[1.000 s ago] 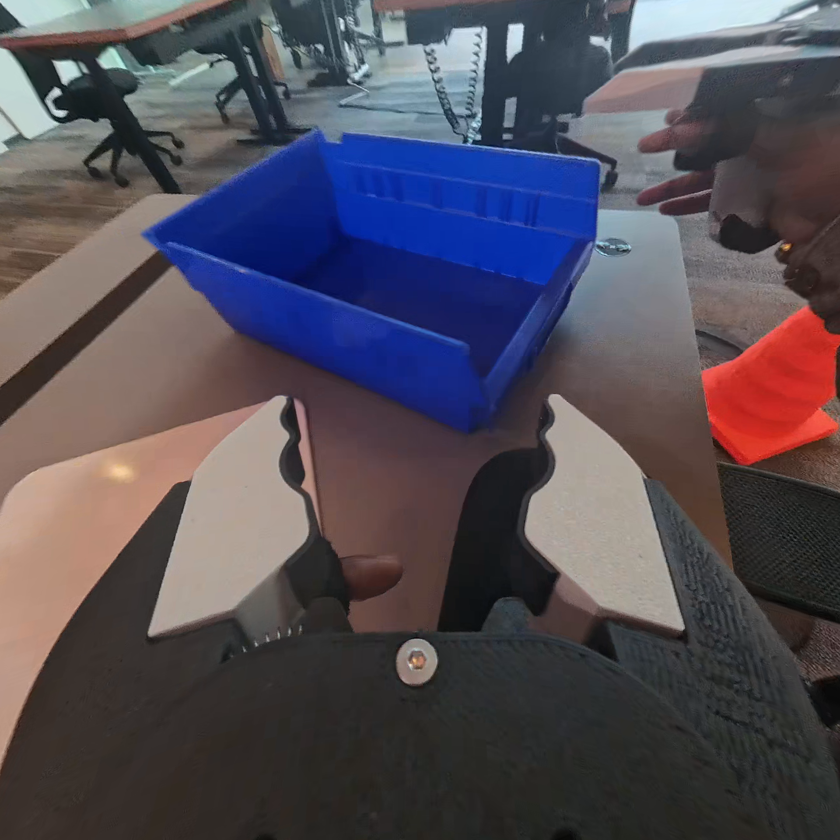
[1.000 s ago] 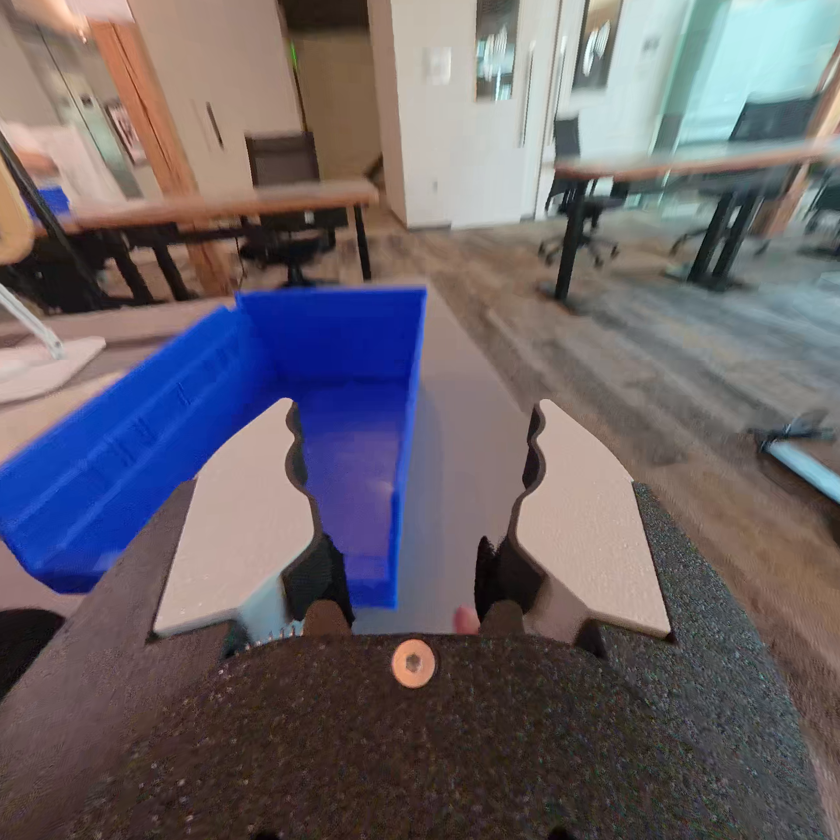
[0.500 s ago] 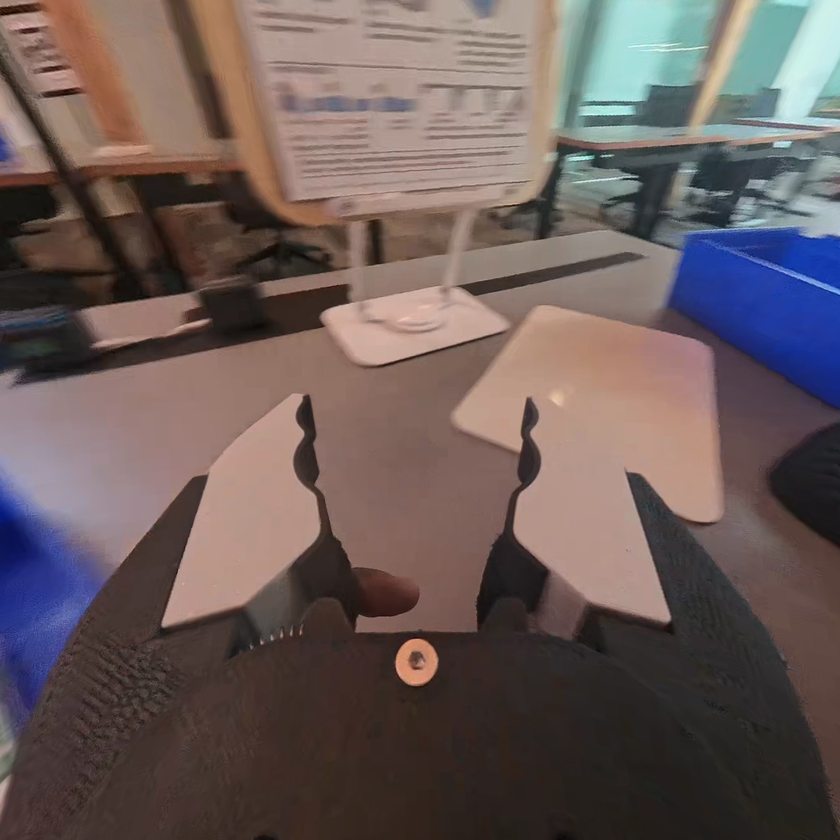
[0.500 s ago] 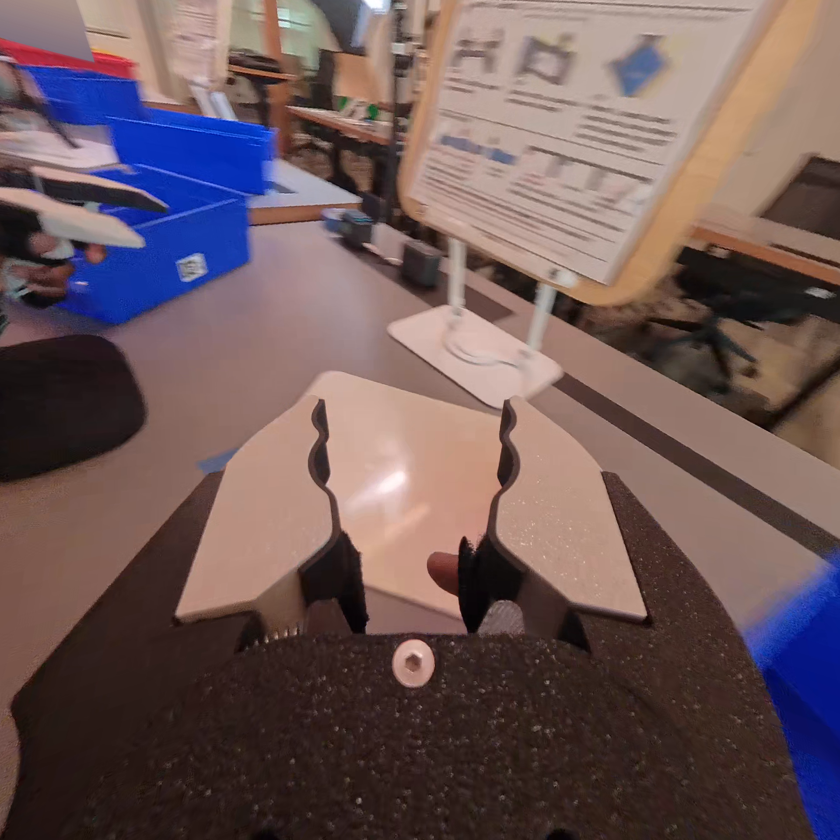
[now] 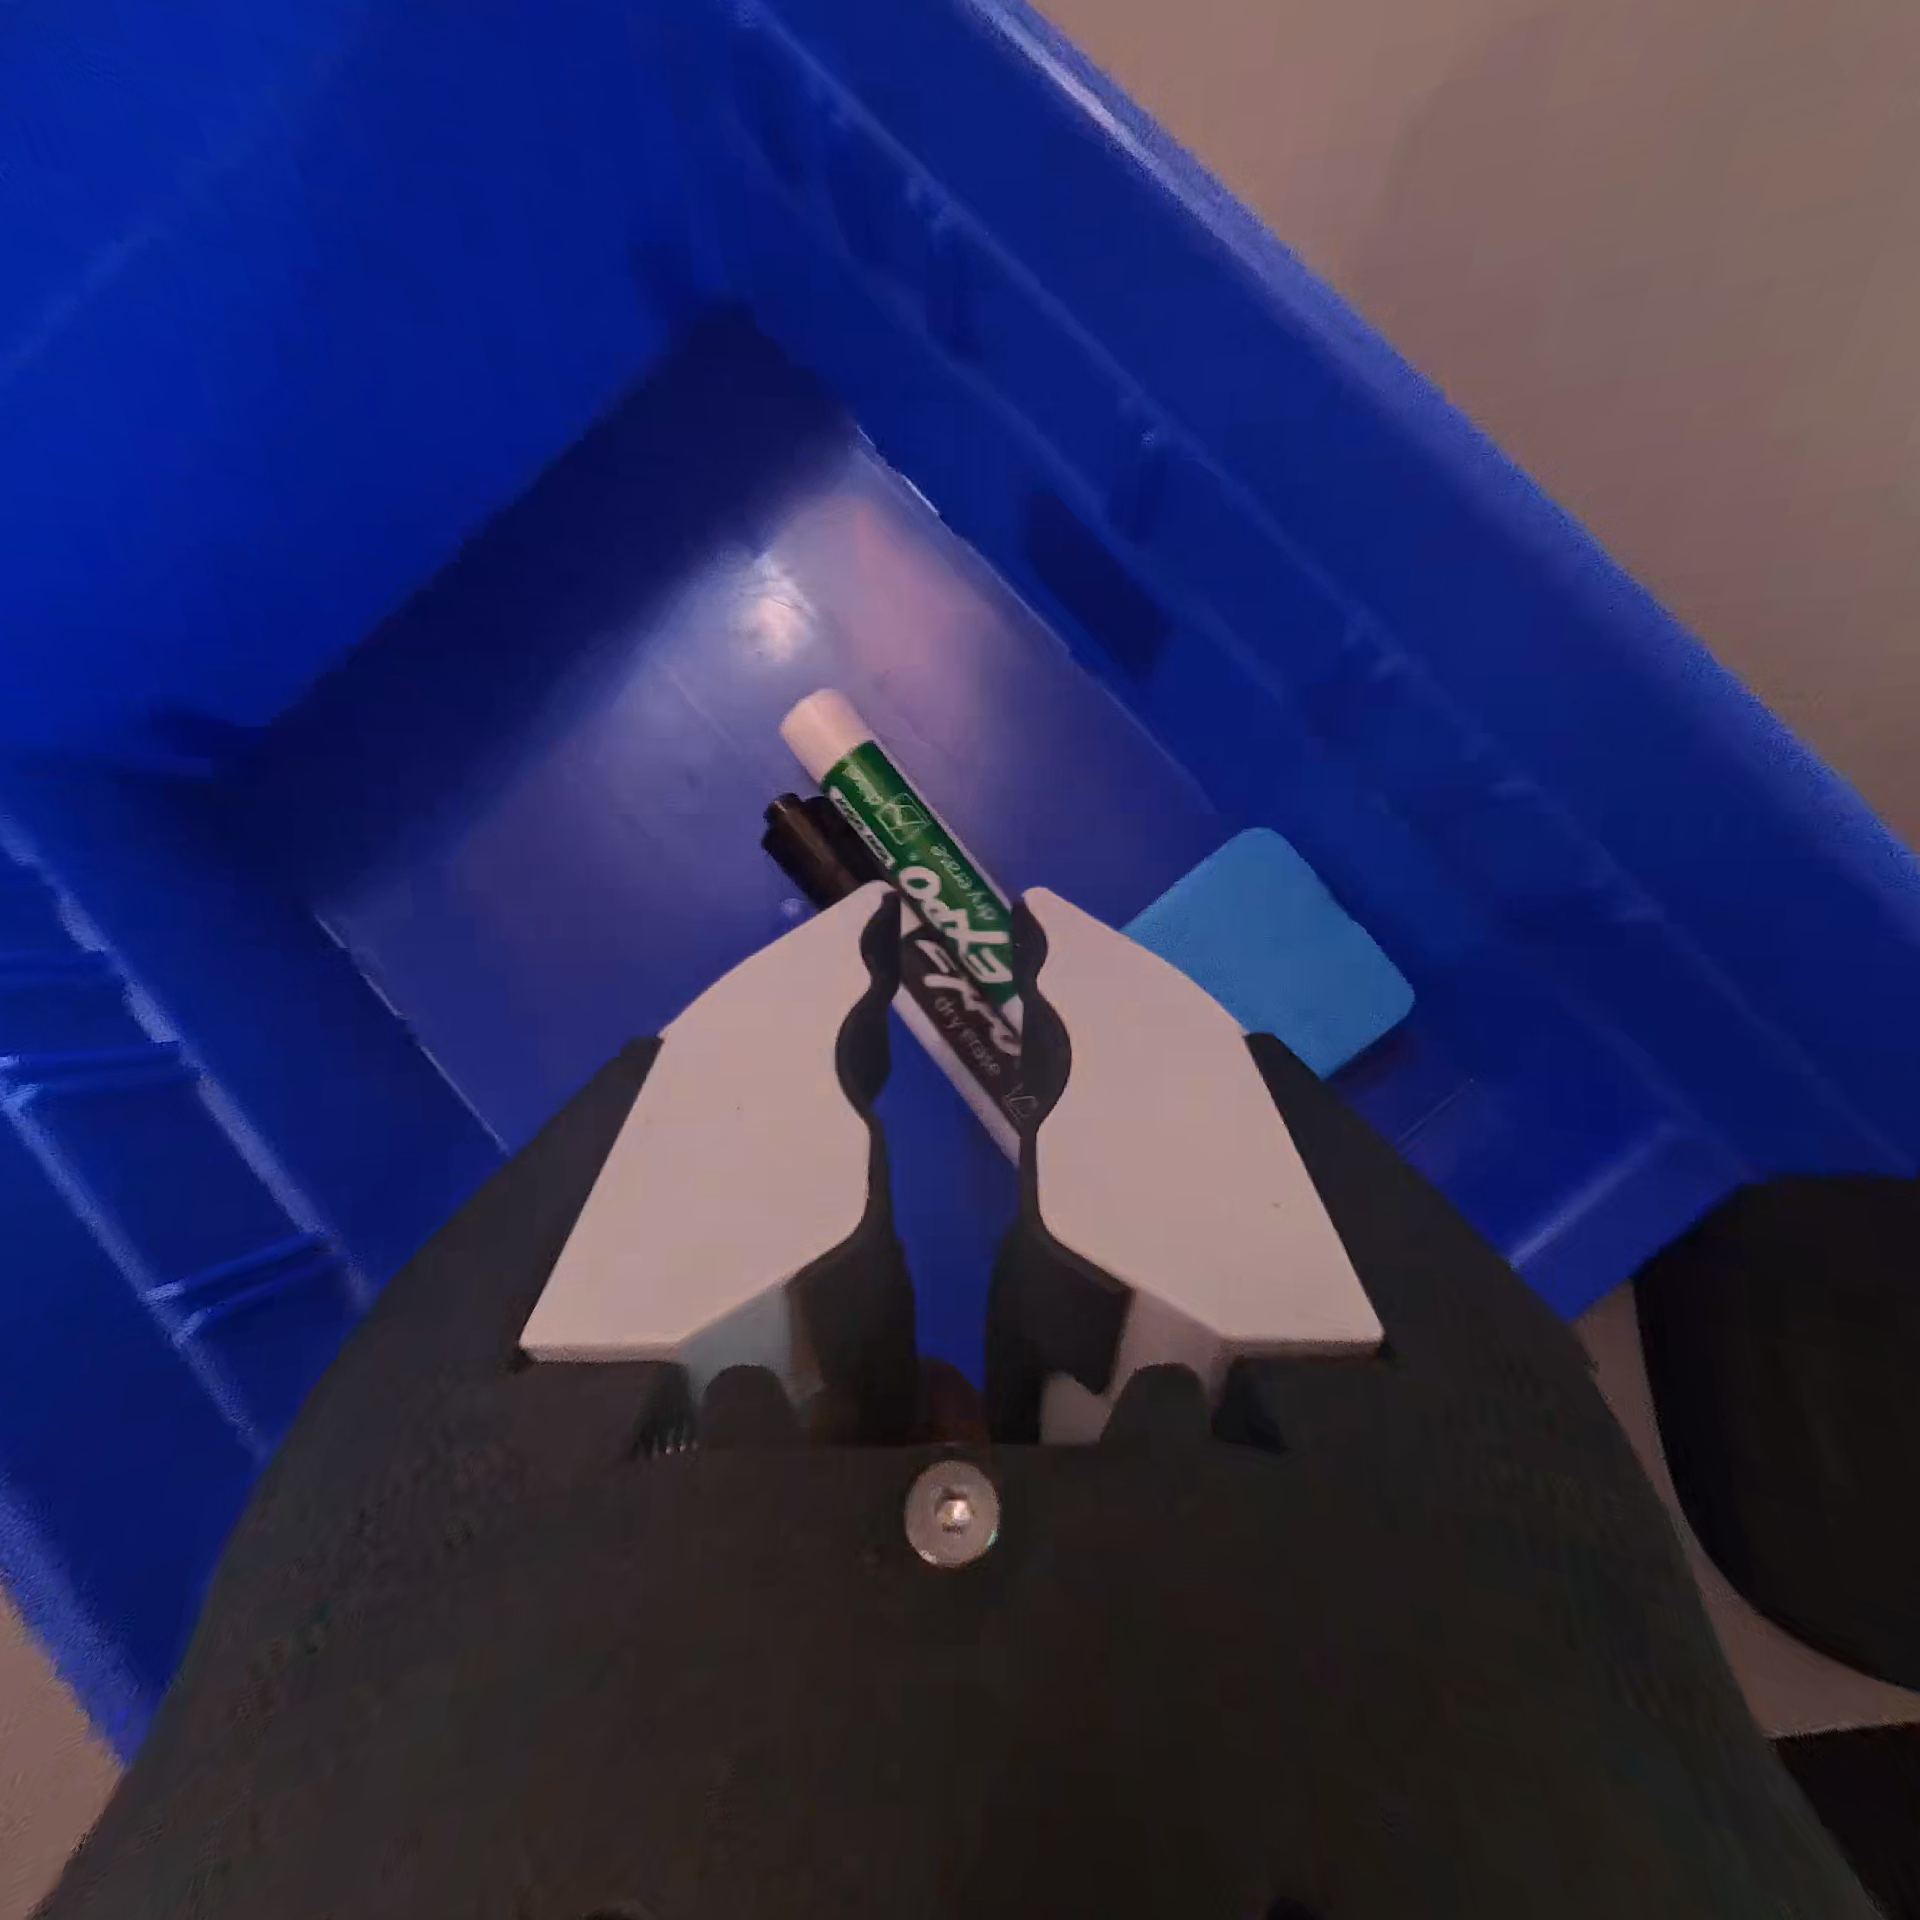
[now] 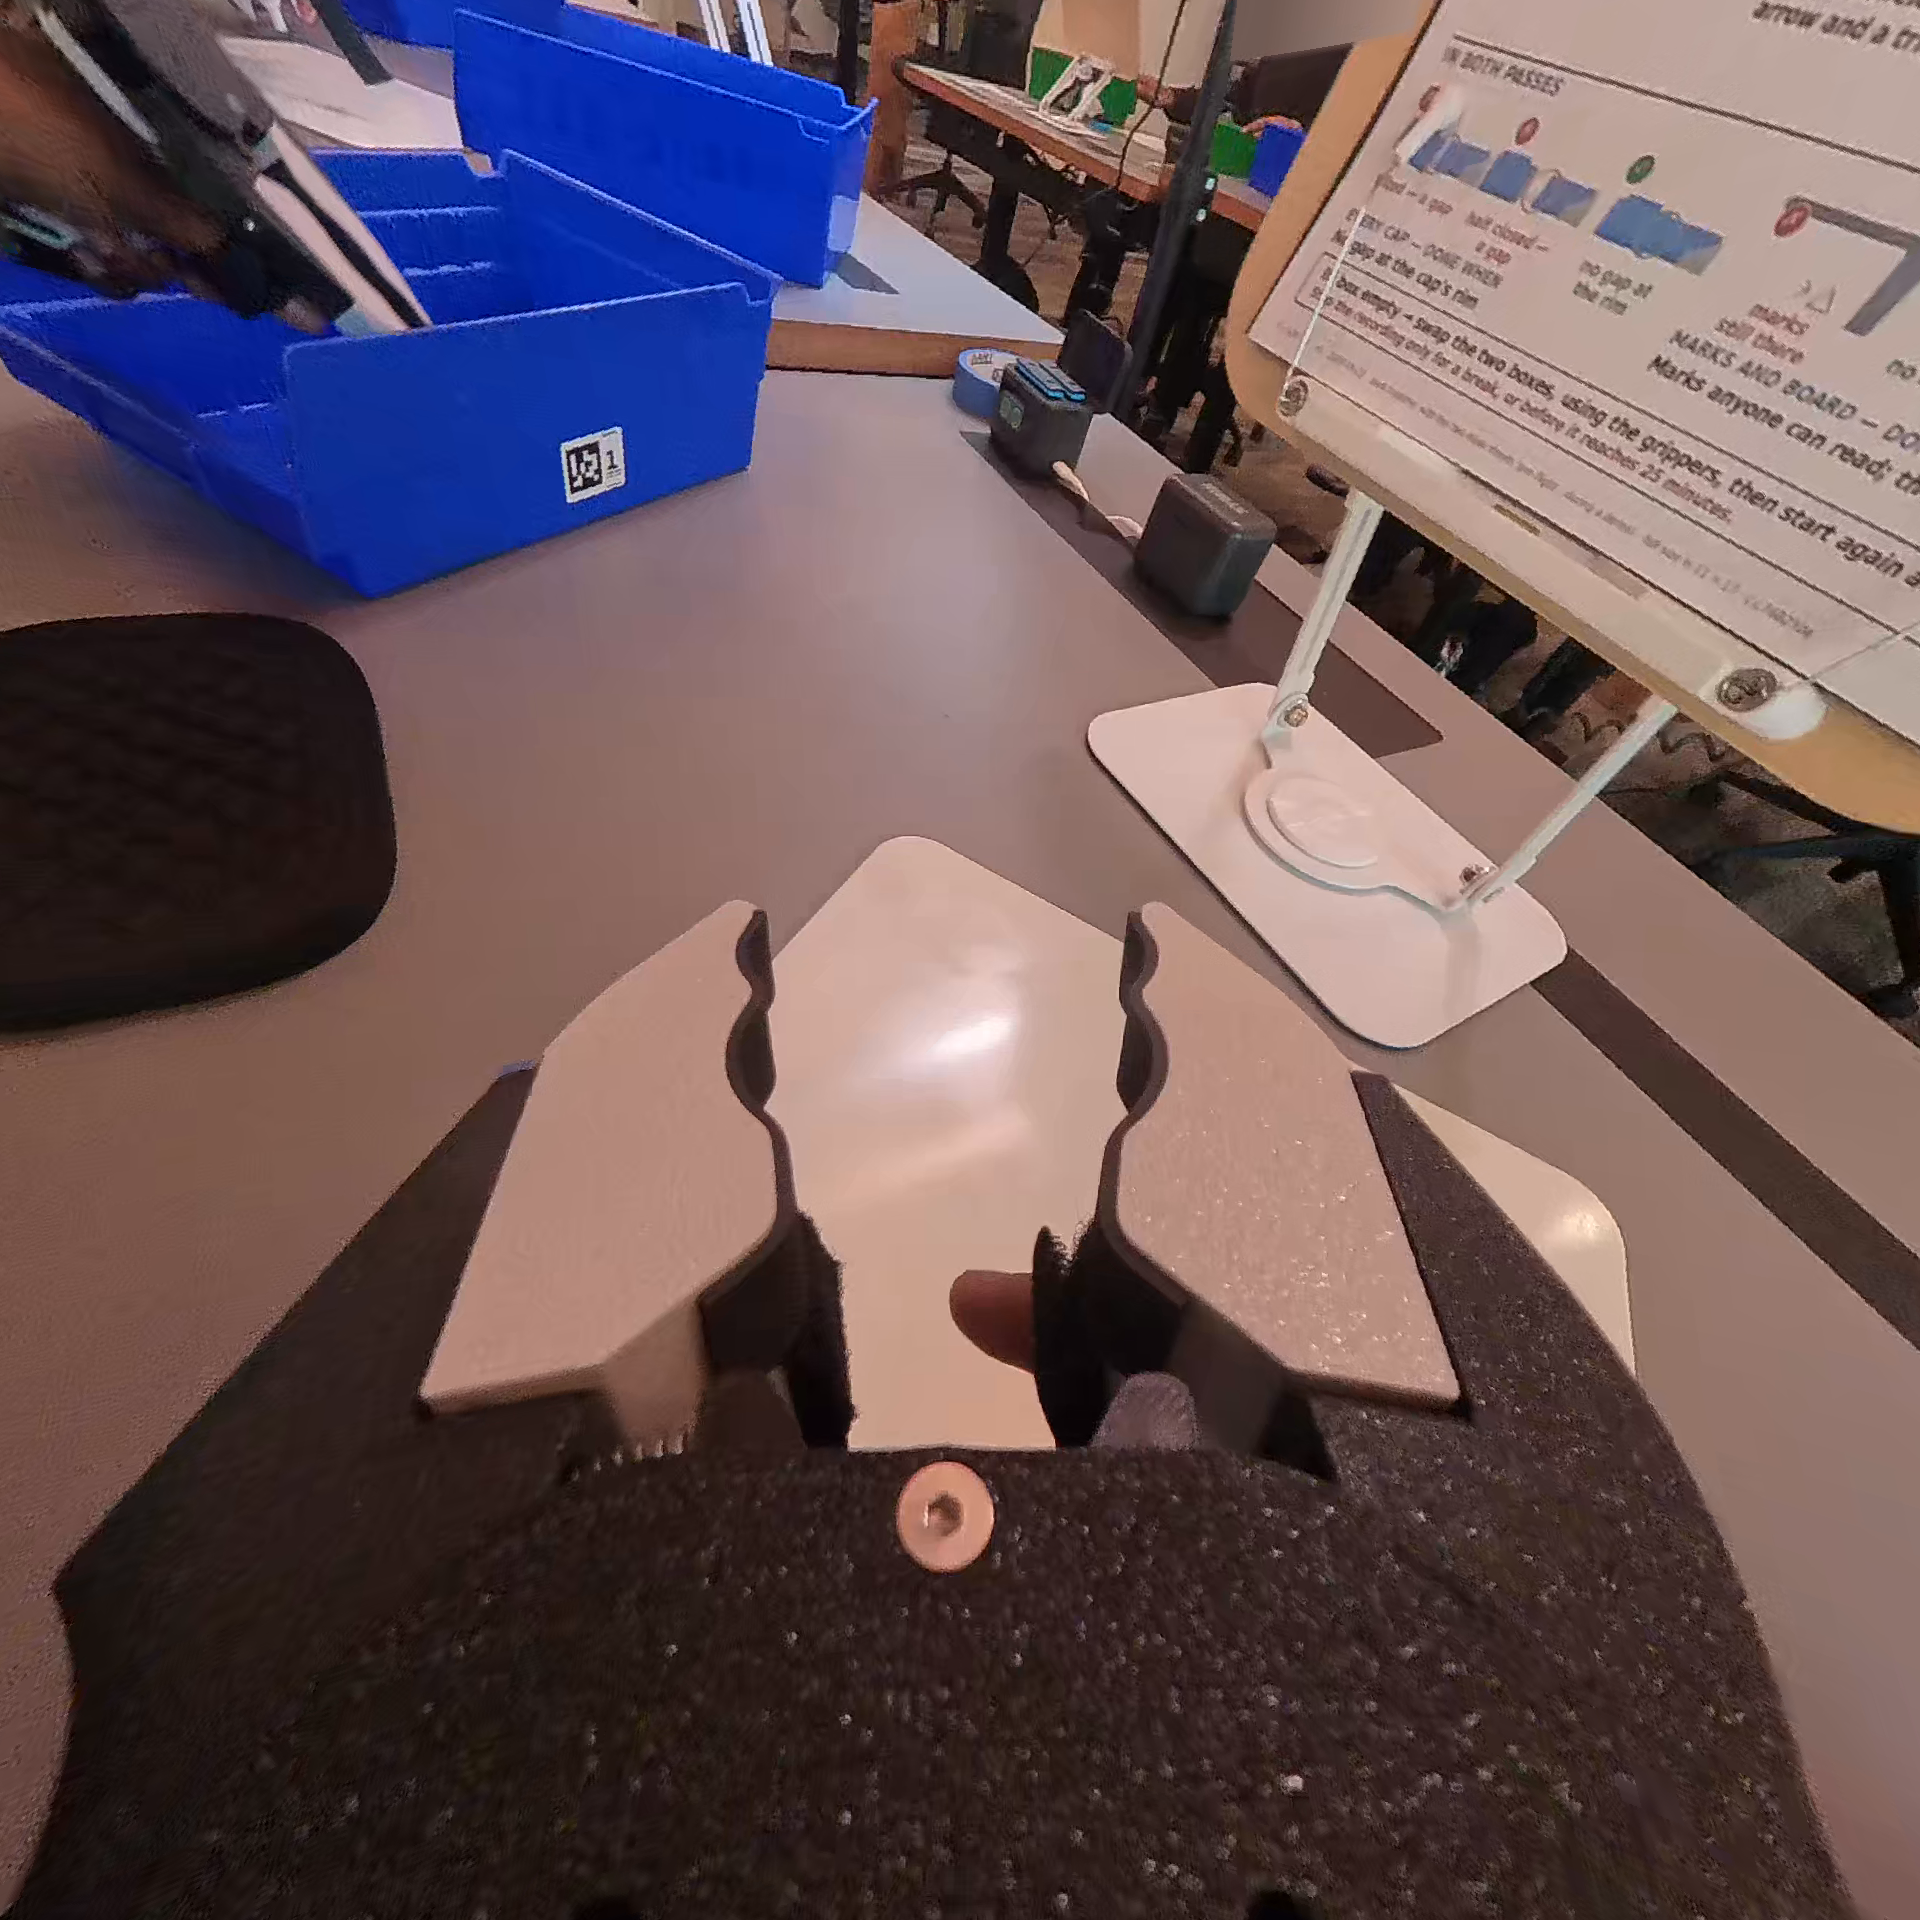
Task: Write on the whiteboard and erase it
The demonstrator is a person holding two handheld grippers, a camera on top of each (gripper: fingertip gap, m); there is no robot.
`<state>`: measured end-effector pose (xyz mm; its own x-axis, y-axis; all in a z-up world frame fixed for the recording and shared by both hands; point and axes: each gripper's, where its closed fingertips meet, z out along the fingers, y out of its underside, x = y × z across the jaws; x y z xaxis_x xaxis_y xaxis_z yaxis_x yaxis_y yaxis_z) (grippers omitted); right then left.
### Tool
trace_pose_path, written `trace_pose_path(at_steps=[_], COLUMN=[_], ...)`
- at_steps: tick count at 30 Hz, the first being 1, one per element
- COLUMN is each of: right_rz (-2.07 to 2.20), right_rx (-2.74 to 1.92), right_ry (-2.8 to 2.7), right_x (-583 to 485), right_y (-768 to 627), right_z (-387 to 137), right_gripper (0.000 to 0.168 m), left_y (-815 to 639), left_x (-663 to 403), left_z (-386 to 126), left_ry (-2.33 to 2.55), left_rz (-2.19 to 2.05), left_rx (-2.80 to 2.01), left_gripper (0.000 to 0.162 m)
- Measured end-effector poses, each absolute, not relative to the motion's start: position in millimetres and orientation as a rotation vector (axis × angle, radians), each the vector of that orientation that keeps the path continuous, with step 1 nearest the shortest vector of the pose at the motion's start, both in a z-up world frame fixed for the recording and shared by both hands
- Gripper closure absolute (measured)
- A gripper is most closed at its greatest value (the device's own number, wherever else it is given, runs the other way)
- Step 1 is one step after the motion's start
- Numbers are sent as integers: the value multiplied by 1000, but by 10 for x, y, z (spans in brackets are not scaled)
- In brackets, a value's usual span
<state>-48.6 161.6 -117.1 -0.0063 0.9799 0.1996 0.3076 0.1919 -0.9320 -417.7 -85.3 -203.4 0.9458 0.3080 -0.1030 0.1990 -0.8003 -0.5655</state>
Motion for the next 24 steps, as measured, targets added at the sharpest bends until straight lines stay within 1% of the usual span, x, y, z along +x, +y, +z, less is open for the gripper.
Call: trace_pose_path(at_steps=[2,4,5,6,8,9,11,15,16,18,21,24], right_rz=[865,844,835,826,817,817,820,830,835,866,959,1056], right_rx=[-1302,-1310,-1308,-1303,-1294,-1292,-1291,-1281,-1277,-1270,-1237,-1169], right_ry=[-1495,-1502,-1508,-1513,-1525,-1533,-1551,-1598,-1608,-1622,-1632,-1660], right_x=[-472,-470,-473,-477,-494,-507,-541,-628,-648,-688,-791,-962], right_y=[1665,1692,1692,1689,1670,1654,1622,1529,1502,1433,1276,1065], right_z=[-1185,-1197,-1197,-1195,-1202,-1212,-1243,-1317,-1328,-1336,-1281,-1170], right_gripper=[104,104,104,104,104,104,104,104,104,106,109,109], left_y=[-847,-881,-867,-862,-899,-919,-858,-830,-834,-811,-661,-333], left_x=[-4107,-4098,-4102,-4132,-4197,-4210,-4184,-4280,-4336,-4403,-4256,-3670], left_z=[-2144,-2278,-2319,-2338,-2401,-2444,-2446,-2412,-2339,-2033,-1369,-820], left_ry=[-344,-330,-330,-344,-352,-334,-319,-242,-242,-251,-195,-54], left_rz=[229,247,253,273,350,384,373,463,521,624,709,543], left_rx=[-2561,-2634,-2639,-2638,-2680,-2708,-2673,-2596,-2549,-2399,-2088,-1816], left_gripper=[142,137,141,141,136,136,140,143,144,144,144,145])
